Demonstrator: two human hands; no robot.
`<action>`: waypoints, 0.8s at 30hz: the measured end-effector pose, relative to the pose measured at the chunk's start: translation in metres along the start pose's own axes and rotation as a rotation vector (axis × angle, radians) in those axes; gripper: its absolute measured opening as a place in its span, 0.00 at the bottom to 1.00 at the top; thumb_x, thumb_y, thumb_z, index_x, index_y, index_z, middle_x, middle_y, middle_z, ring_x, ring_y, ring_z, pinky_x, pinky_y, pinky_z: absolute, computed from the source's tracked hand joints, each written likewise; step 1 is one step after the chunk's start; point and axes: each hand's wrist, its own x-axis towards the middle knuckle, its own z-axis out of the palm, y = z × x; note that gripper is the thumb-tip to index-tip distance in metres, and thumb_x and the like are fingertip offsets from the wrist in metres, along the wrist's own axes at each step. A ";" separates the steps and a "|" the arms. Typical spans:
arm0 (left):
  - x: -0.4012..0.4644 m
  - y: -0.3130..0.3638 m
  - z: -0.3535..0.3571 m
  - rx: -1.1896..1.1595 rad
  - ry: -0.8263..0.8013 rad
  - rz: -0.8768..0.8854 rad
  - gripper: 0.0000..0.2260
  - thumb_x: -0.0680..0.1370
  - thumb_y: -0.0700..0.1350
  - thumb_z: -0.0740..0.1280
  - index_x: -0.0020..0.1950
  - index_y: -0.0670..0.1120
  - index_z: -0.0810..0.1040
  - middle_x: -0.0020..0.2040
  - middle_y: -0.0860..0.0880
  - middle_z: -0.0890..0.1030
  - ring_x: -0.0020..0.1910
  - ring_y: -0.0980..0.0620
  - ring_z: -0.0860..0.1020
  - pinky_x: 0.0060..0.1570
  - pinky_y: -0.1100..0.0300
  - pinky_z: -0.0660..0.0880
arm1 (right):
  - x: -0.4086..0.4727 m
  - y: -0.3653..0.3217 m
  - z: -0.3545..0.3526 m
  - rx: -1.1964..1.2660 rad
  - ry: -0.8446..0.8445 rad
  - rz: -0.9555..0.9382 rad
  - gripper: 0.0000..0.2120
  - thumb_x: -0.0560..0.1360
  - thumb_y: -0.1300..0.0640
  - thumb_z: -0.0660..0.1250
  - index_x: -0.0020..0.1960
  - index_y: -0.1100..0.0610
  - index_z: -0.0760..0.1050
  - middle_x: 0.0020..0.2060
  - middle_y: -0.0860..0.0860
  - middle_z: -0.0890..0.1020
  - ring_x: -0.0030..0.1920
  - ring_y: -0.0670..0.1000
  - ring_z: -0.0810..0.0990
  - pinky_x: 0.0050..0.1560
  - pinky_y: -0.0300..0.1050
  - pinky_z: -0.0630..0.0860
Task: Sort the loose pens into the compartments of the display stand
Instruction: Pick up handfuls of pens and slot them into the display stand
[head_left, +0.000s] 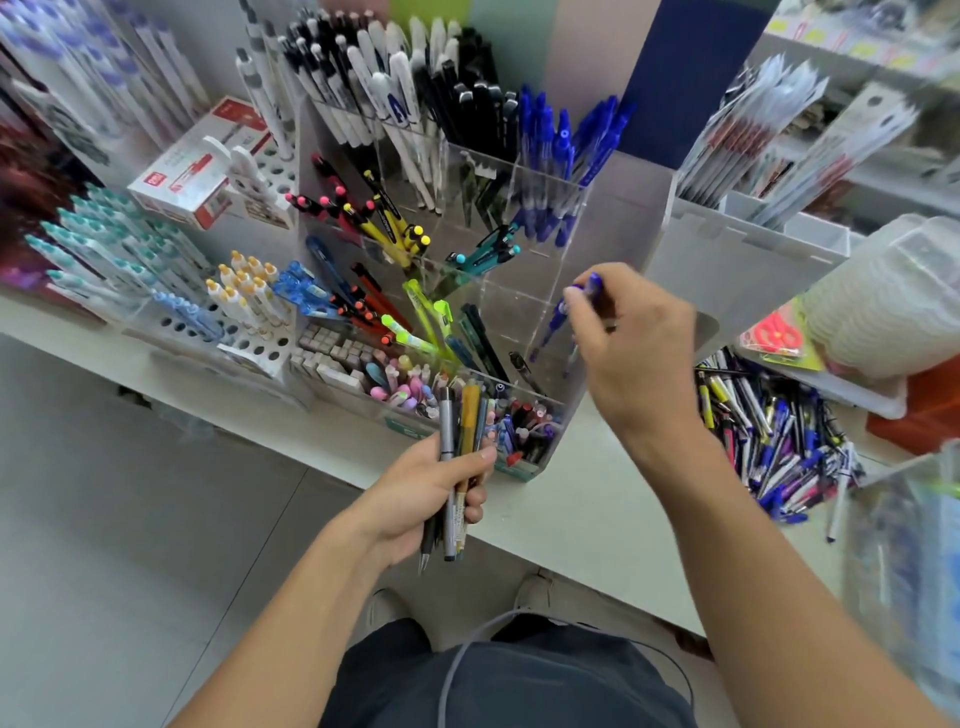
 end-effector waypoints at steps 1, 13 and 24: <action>-0.001 0.001 0.000 -0.015 -0.025 0.003 0.04 0.81 0.39 0.67 0.53 0.42 0.74 0.38 0.48 0.73 0.32 0.52 0.70 0.31 0.62 0.70 | -0.002 0.002 0.009 -0.038 -0.020 -0.020 0.09 0.80 0.56 0.68 0.43 0.58 0.76 0.33 0.51 0.79 0.34 0.52 0.77 0.39 0.53 0.76; 0.002 -0.001 0.009 0.992 0.416 0.369 0.10 0.80 0.48 0.68 0.51 0.51 0.66 0.44 0.54 0.76 0.40 0.55 0.76 0.33 0.60 0.71 | -0.040 -0.006 0.013 0.082 -0.305 0.193 0.13 0.75 0.43 0.73 0.41 0.53 0.83 0.32 0.46 0.82 0.33 0.45 0.79 0.37 0.41 0.77; 0.007 -0.005 0.007 0.436 0.170 0.130 0.11 0.80 0.43 0.70 0.60 0.48 0.72 0.39 0.50 0.75 0.29 0.54 0.70 0.28 0.63 0.67 | -0.025 -0.005 -0.020 0.591 -0.177 0.522 0.06 0.79 0.60 0.70 0.42 0.58 0.80 0.30 0.52 0.83 0.32 0.52 0.84 0.31 0.40 0.78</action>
